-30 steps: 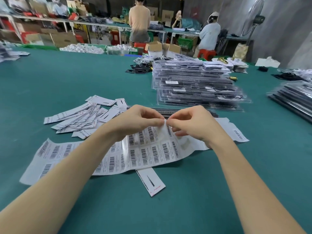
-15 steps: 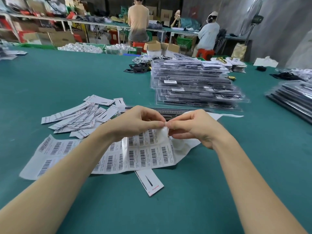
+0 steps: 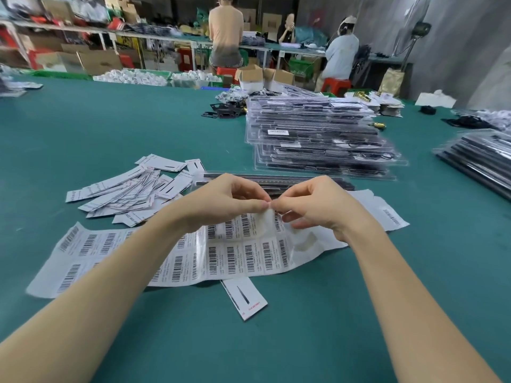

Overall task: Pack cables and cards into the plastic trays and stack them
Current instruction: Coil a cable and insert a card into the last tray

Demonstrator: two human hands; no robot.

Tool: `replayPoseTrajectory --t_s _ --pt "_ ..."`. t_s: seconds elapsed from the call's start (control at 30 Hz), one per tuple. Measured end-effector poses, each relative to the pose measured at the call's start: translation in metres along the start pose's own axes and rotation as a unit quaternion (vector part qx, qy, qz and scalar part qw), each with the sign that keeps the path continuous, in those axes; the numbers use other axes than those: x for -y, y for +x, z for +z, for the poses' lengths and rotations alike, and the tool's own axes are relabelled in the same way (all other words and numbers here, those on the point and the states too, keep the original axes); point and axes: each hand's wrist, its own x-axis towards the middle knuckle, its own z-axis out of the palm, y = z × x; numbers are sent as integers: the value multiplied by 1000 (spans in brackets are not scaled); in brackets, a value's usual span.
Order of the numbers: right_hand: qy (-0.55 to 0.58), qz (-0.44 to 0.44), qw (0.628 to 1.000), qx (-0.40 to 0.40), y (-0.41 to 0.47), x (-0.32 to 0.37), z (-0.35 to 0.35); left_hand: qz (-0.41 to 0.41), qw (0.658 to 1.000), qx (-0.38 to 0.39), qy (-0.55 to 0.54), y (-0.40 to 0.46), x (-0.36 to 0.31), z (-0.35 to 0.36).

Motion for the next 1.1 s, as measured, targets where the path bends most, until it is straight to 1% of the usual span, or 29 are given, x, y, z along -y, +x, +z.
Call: replayPoseTrajectory --t_s 0.1,0.17,0.23,0.3,0.37,0.4,0.47,0.53,0.57,0.63,0.73,0.87,0.93,1.0,1.03,1.1 --pt "10 16 1000 14 0 -1 -3 0 1000 3 2 -1 -1 1" --pt "40 30 999 4 0 -2 -7 -8 1000 -3 6 -1 -1 -1" --pt "107 46 993 -25 -1 -5 -18 -22 999 -11 30 -2 -1 -4" --pt "207 46 977 -33 -2 -9 -31 -28 996 -17 80 -2 0 -3" --pt "283 37 957 -41 -1 -12 -38 -18 991 -8 130 0 -3 3" --pt "304 34 951 -50 0 -13 -37 -10 989 1 148 1 -6 8" --pt "301 26 951 -59 4 -15 -29 5 985 3 173 2 -10 19" --pt "259 21 964 -64 9 -15 -17 48 980 -47 189 2 -11 25" --pt "248 22 966 -71 11 -15 -11 75 977 -85 183 2 -12 26" --pt "261 29 961 -86 15 -12 2 112 974 -146 134 0 -12 27" --pt "322 35 943 -74 21 -1 20 144 969 -180 91 0 -11 23" --pt "361 62 927 -75 29 9 32 163 957 -219 101 -1 -3 5" --pt "371 75 924 -61 33 8 36 166 952 -239 96 0 1 -2" --pt "359 77 929 -43 37 7 40 138 953 -264 63 1 6 -6" --pt "341 72 936 -44 39 5 41 105 957 -270 25 2 9 -9" --pt "261 31 962 -69 44 0 43 24 962 -259 -85 2 15 -16"
